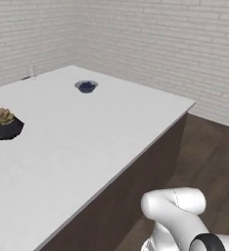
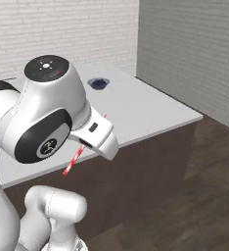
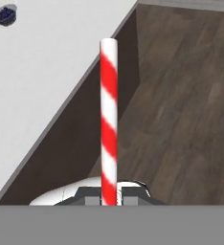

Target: Take a straw from the drawer in front and place it inside the glass cup on the dining counter.

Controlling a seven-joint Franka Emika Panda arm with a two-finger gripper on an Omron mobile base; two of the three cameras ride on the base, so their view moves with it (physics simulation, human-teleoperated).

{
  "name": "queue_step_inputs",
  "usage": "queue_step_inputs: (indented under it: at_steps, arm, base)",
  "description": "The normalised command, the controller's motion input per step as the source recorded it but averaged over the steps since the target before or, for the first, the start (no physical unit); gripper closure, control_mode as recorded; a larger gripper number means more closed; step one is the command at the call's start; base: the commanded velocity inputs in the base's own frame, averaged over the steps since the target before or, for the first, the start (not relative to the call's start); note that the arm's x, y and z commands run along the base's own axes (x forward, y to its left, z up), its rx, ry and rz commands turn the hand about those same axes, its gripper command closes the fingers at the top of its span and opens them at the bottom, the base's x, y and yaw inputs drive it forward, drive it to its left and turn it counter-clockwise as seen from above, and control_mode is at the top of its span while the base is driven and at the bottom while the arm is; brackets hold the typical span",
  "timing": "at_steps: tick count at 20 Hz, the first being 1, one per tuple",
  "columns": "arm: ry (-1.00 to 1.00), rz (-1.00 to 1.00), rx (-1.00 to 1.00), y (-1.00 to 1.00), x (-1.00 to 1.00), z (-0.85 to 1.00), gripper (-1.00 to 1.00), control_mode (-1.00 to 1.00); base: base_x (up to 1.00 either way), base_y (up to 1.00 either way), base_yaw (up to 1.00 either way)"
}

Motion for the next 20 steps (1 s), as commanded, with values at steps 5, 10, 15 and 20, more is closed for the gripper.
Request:
queue_step_inputs:
  at_steps: [5,10,15,20]
  arm:
    - [0.0,0.0,0.0,0.0,0.0,0.0,1.0,1.0]
    - [0.0,0.0,0.0,0.0,0.0,0.0,1.0,1.0]
    - [0.0,0.0,0.0,0.0,0.0,0.0,1.0,1.0]
    - [0.0,0.0,0.0,0.0,0.0,0.0,1.0,1.0]
  base:
    - [0.43,-0.78,0.0]
    - [0.56,-0.79,0.0]
    - [0.58,-0.82,0.0]
    - [0.68,-0.87,0.0]
